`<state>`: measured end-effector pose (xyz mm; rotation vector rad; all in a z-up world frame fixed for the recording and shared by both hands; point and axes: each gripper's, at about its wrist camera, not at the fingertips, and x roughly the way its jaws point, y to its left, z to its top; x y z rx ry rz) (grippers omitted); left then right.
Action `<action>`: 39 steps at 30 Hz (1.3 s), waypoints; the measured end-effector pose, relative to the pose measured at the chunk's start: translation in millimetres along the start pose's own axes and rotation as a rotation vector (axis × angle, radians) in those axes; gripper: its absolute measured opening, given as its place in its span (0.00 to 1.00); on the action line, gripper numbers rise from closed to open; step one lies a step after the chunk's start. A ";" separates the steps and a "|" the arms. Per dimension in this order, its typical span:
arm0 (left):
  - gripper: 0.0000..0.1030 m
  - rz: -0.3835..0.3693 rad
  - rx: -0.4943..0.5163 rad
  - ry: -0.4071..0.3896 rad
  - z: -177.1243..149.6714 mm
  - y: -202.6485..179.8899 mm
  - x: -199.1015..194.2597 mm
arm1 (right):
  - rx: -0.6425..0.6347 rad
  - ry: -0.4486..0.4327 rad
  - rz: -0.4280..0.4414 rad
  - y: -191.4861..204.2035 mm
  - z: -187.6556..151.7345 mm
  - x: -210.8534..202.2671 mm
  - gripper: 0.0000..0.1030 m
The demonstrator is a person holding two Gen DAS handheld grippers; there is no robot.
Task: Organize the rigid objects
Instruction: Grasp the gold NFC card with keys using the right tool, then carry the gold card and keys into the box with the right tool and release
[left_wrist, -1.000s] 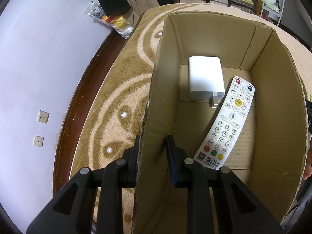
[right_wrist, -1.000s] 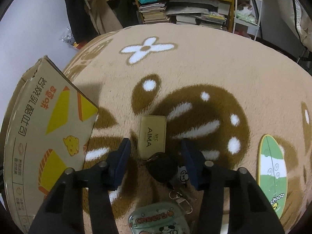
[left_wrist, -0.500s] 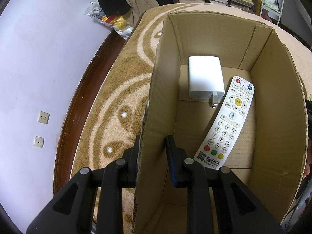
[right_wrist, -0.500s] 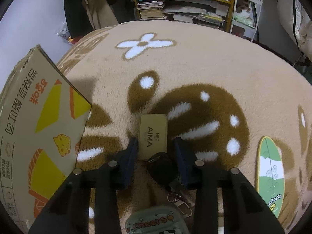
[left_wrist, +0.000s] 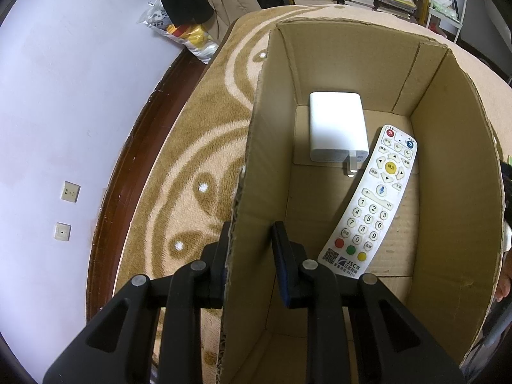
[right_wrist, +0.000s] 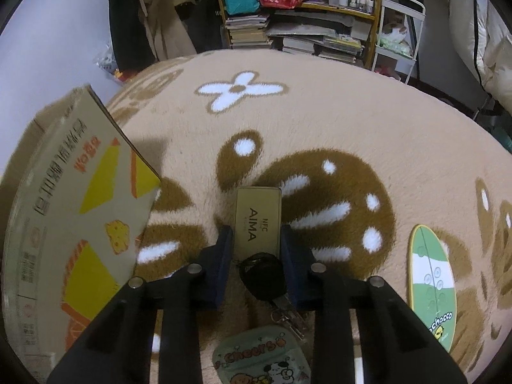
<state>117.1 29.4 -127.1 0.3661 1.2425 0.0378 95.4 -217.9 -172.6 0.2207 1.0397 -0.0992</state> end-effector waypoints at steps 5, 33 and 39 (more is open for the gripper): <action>0.21 0.001 0.001 0.000 0.0 0.7 0.4 | 0.030 -0.030 0.034 -4.3 4.2 -11.7 0.30; 0.22 0.013 0.011 -0.003 -1.7 -2.8 -0.2 | -0.046 -0.284 0.252 50.1 30.7 -117.6 0.30; 0.21 0.013 0.011 -0.003 -1.7 -2.9 -0.2 | -0.108 -0.322 0.330 82.0 26.0 -137.5 0.30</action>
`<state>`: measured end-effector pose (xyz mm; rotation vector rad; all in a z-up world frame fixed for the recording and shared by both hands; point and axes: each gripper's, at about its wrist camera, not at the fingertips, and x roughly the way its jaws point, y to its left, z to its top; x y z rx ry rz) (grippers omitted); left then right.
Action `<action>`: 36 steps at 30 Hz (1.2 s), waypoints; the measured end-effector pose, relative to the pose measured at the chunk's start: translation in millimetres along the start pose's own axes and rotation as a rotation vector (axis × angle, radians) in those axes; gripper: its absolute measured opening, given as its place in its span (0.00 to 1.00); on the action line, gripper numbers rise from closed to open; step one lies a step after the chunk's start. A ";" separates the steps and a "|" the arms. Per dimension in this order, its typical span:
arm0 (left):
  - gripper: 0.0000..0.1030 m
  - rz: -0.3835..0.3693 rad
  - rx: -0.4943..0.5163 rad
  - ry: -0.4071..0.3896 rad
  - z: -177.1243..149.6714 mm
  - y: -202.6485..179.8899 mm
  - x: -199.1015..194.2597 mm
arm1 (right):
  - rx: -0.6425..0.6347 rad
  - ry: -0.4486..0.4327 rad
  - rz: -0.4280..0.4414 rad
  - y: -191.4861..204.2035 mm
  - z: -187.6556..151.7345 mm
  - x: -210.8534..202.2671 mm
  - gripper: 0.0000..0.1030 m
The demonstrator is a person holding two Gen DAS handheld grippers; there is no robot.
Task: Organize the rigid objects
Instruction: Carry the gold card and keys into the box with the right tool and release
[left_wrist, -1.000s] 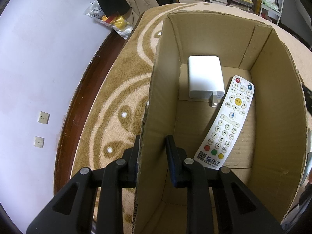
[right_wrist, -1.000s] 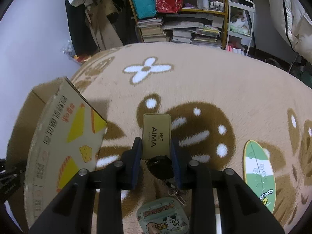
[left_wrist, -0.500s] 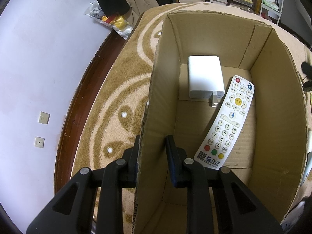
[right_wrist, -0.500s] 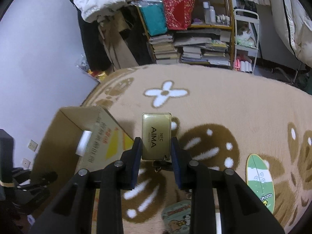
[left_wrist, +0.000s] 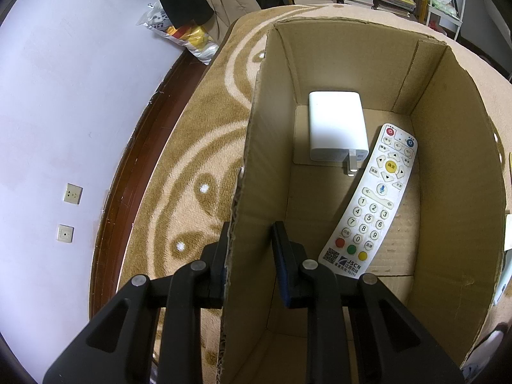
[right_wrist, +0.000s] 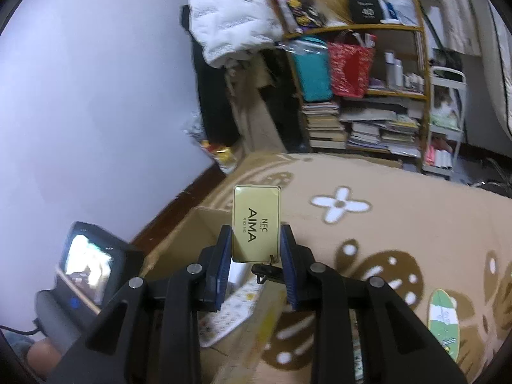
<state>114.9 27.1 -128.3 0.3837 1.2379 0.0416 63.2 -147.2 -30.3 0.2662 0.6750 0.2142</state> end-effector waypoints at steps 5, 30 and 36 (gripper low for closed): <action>0.21 -0.001 -0.001 0.001 0.0 0.2 0.1 | -0.040 0.011 0.048 22.3 -3.3 3.1 0.30; 0.21 0.003 -0.001 0.001 -0.4 -1.0 0.0 | -0.019 0.109 0.024 12.5 -25.5 34.4 0.45; 0.22 0.002 -0.001 0.002 -1.1 -1.1 0.8 | -0.029 0.090 -0.031 4.6 -19.8 25.5 0.69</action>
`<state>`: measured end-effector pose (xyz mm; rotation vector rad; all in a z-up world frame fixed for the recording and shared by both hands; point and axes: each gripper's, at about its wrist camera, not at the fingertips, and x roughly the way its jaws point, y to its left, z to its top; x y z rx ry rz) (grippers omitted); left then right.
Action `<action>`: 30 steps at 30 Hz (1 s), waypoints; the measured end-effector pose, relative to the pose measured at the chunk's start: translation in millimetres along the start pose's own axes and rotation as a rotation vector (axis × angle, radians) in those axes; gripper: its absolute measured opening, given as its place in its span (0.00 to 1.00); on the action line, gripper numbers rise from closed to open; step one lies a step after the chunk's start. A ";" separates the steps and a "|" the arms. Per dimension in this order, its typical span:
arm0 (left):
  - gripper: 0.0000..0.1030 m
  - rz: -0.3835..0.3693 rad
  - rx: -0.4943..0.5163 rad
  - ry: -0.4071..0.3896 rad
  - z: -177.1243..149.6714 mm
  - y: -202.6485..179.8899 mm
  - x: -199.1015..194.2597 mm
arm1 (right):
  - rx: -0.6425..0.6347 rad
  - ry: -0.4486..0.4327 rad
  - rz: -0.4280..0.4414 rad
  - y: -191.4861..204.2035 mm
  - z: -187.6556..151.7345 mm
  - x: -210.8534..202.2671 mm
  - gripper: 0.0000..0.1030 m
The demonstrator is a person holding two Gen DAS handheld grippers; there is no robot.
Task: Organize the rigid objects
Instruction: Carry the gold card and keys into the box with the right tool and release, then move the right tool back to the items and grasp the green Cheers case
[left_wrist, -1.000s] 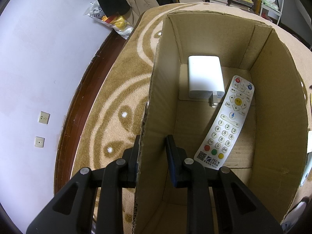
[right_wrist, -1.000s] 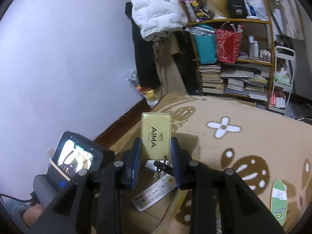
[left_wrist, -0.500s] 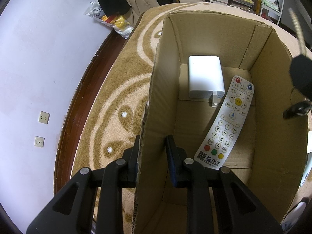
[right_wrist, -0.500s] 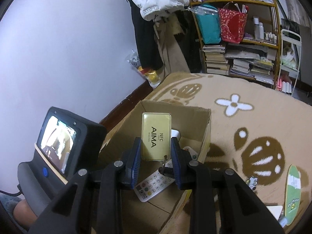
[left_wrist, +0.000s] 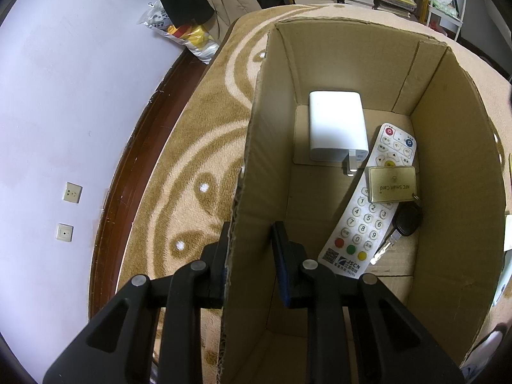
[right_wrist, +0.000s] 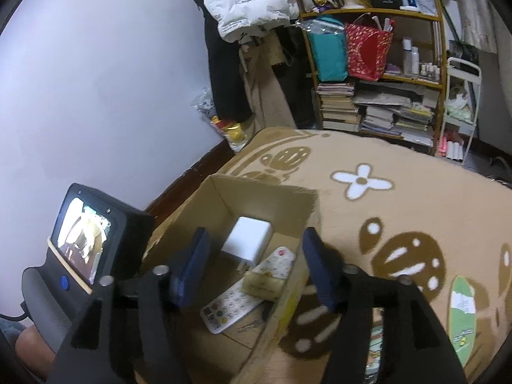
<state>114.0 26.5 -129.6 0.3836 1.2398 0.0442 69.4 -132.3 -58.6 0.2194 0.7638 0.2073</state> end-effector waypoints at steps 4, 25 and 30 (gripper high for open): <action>0.22 0.001 0.001 0.000 0.0 0.1 -0.1 | -0.001 -0.014 -0.050 -7.9 2.1 -7.8 0.89; 0.22 0.001 0.001 0.002 -2.5 -1.3 0.8 | 0.100 0.058 -0.132 -51.4 -23.6 -22.9 0.99; 0.22 0.004 0.003 0.002 -2.4 -0.9 0.3 | 0.100 0.092 -0.136 -54.1 -34.1 -21.1 0.98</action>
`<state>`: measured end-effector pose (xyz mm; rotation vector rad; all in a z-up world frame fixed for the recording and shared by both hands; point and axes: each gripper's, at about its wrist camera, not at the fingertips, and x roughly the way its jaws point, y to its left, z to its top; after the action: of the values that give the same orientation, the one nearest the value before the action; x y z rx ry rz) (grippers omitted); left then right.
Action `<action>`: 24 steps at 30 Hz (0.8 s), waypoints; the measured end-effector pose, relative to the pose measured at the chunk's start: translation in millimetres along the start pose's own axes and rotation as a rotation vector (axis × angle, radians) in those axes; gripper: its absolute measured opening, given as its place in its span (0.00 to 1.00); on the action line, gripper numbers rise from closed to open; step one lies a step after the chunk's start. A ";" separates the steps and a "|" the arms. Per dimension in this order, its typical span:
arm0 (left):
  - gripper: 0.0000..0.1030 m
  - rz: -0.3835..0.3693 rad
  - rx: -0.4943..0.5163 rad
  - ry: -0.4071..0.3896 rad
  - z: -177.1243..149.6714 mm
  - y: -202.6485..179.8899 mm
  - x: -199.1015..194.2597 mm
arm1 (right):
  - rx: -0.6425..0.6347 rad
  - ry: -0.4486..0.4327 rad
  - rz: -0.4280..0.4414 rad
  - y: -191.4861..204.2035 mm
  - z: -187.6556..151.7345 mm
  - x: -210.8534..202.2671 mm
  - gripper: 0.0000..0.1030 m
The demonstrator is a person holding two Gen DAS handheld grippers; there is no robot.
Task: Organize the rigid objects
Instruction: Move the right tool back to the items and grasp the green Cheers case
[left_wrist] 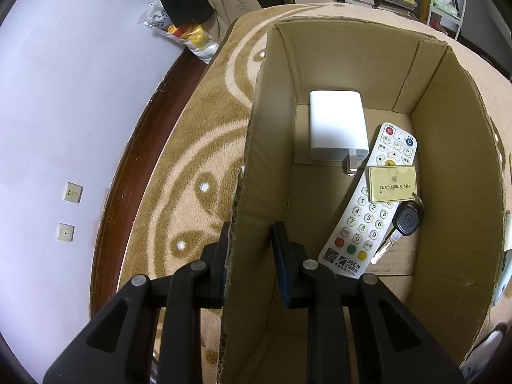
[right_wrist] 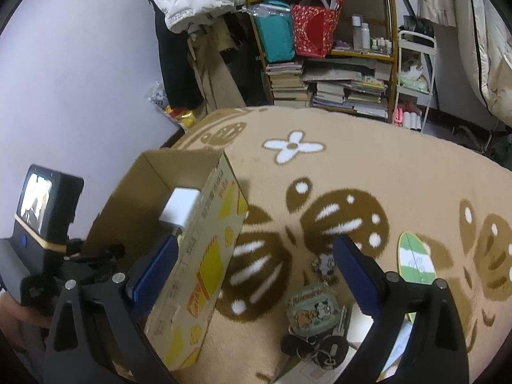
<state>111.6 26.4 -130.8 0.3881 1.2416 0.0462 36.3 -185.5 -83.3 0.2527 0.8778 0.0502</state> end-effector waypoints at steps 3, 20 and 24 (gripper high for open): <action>0.22 0.000 0.000 0.000 -0.2 0.1 -0.2 | -0.001 0.023 0.001 -2.4 -7.6 3.5 0.95; 0.22 0.004 0.004 0.000 0.6 0.6 0.1 | 0.086 0.154 -0.025 -37.2 -40.5 42.6 0.73; 0.22 0.004 0.004 0.000 0.1 1.5 0.0 | 0.079 0.182 -0.037 -39.4 -45.0 52.7 0.68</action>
<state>112.0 27.8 -130.2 0.3942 1.2414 0.0471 33.2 -207.0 -160.0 0.3091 1.0668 0.0040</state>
